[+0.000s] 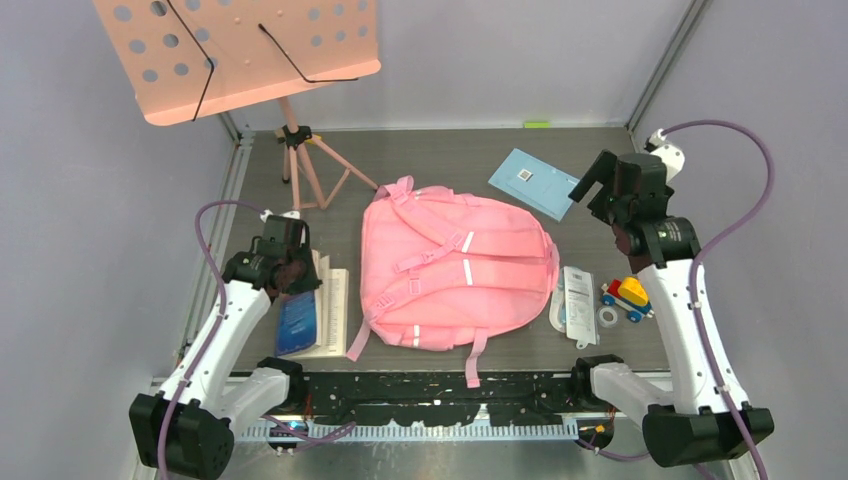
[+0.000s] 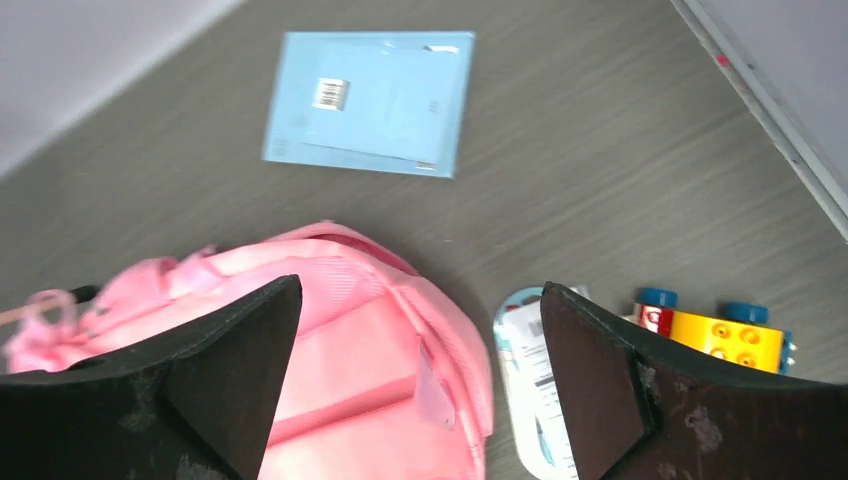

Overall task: Pack the student bag
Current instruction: Pick up the book from the center of the board.

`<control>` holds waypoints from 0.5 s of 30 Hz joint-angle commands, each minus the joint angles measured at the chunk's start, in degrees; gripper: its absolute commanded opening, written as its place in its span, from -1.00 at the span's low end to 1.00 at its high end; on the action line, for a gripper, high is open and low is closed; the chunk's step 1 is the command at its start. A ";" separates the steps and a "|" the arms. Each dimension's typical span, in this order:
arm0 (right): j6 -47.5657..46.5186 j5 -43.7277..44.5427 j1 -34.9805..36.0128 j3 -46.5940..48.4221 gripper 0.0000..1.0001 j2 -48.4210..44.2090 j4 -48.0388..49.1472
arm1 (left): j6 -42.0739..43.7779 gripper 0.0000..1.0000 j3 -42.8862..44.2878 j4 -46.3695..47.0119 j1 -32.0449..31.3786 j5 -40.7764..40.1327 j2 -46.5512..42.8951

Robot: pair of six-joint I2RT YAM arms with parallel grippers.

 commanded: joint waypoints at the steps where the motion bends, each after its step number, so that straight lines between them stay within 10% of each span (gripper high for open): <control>1: -0.74 -13.58 0.04 7.09 0.91 -0.79 -3.80 | -0.55 -1.00 0.04 5.06 -0.04 1.50 -0.78; 6: 5.08 -30.87 6.05 3.58 0.85 0.33 2.17 | -0.72 -1.00 0.30 5.61 -0.08 2.39 -1.11; 15: 18.39 -19.26 37.63 -10.25 0.78 4.26 31.10 | -0.64 -1.00 0.58 5.42 0.01 3.29 -1.64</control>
